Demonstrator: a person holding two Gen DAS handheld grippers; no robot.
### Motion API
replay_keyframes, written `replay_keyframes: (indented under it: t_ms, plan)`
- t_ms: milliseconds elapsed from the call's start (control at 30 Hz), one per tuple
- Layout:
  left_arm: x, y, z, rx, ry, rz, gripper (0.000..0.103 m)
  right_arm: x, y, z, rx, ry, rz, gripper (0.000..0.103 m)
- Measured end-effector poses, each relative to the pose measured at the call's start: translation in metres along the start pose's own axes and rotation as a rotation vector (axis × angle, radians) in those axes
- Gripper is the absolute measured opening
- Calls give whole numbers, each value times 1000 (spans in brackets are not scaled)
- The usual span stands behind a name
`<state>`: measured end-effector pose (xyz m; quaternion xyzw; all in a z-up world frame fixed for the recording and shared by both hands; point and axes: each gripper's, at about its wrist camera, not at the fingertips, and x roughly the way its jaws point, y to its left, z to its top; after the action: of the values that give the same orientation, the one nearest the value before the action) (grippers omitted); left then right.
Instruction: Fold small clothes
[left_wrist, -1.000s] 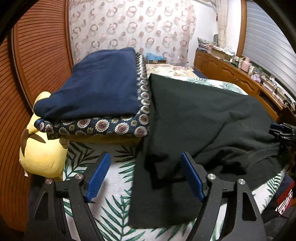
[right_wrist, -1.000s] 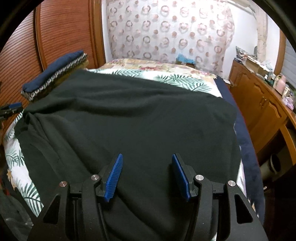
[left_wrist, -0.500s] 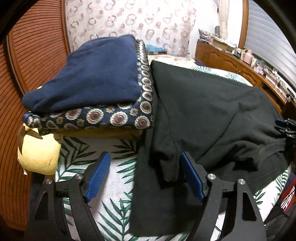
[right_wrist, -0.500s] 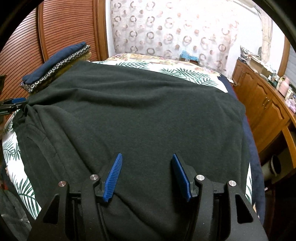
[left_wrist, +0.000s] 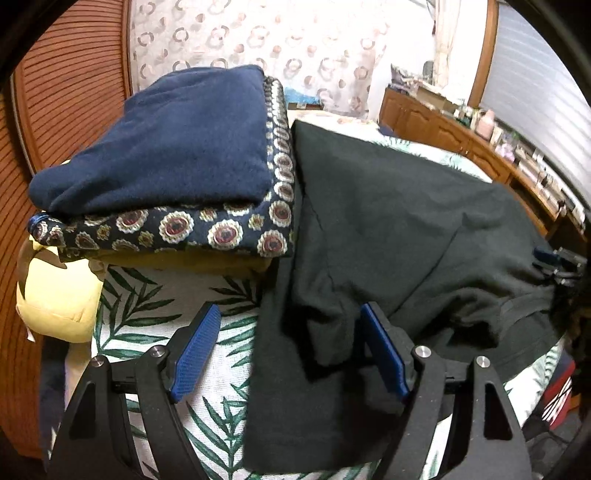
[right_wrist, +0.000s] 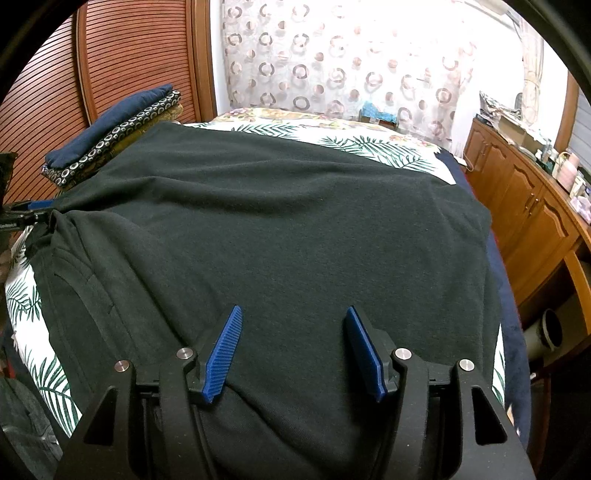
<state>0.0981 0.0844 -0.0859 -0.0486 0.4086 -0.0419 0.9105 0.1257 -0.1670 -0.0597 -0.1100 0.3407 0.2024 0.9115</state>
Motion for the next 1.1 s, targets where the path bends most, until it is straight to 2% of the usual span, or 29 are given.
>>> replay_keyframes:
  t_ms: [100, 433, 600, 667, 700, 733, 767, 833, 933, 1100]
  plan:
    - [-5, 1, 4, -10, -20, -11, 79, 0, 0, 0, -2, 0, -1, 61]
    - [13, 0, 7, -26, 46, -10, 78, -1, 2, 0, 1, 2, 1, 62]
    - [13, -2, 8, -9, 47, -19, 60, -1, 2, 0, -2, 2, 2, 62]
    - [14, -6, 8, 11, 44, -27, 45, -1, 2, 1, -5, 3, 0, 62]
    - [14, -8, 7, 20, 45, -33, 42, -1, 3, 1, -4, 4, 0, 62]
    - [13, -11, 7, 30, 46, -36, 34, -1, 3, 1, -3, 3, 1, 62]
    - [13, -13, 7, 40, 44, -40, 21, -1, 4, 1, -2, 4, 1, 62]
    - [10, -16, 6, 43, 29, -57, 10, -1, 4, 2, 1, 4, 4, 63]
    - [-2, -23, 10, 50, -30, -50, 9, 0, 5, 2, 3, 7, 14, 65]
    - [-23, -39, 24, 67, -113, -86, 9, 0, 6, 3, 7, 7, 15, 66]
